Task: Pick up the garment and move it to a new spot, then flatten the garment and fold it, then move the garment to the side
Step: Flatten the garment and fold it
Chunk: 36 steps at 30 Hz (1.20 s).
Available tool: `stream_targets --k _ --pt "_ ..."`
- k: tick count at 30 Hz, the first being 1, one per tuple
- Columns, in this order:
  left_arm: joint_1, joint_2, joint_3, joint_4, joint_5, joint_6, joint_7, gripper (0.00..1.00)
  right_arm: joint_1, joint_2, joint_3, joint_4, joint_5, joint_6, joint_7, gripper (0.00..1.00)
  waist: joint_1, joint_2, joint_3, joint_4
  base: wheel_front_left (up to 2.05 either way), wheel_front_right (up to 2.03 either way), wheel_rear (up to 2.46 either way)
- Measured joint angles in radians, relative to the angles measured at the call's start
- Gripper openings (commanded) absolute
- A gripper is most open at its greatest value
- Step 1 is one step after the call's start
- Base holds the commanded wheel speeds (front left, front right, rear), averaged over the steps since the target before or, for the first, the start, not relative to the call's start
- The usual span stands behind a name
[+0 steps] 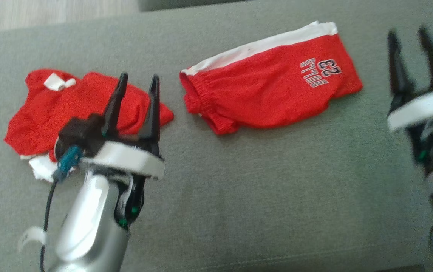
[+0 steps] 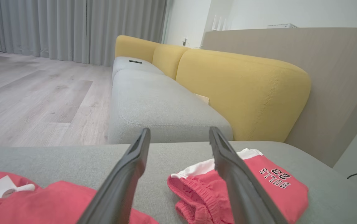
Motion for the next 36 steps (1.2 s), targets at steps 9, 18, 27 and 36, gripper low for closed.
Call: stream_targets --k 9,18,27,36 --pt "0.201 -0.01 0.045 -0.018 0.044 -0.052 0.0 1.0 0.364 0.2 -0.208 -0.15 -0.211 0.0 0.0 1.0 0.0 0.0 -0.085 -0.048 0.0 0.0 0.0" --pt "0.23 -0.011 0.03 -0.032 0.044 -0.051 0.0 1.0 0.428 0.262 -0.291 -0.201 -0.284 0.0 0.035 1.0 0.0003 0.0 -0.072 -0.038 0.0 0.0 0.0" --pt "0.183 -0.011 0.001 -0.031 0.044 -0.051 0.0 1.0 0.388 0.329 -0.387 -0.184 -0.172 0.0 0.16 1.0 0.0005 0.0 -0.007 0.005 0.0 0.0 0.0" --pt "0.142 -0.012 -0.042 -0.029 0.039 -0.046 0.0 1.0 0.231 0.372 -0.573 -0.027 0.053 0.0 0.33 1.0 0.0005 0.0 0.068 0.086 0.0 0.0 0.0"
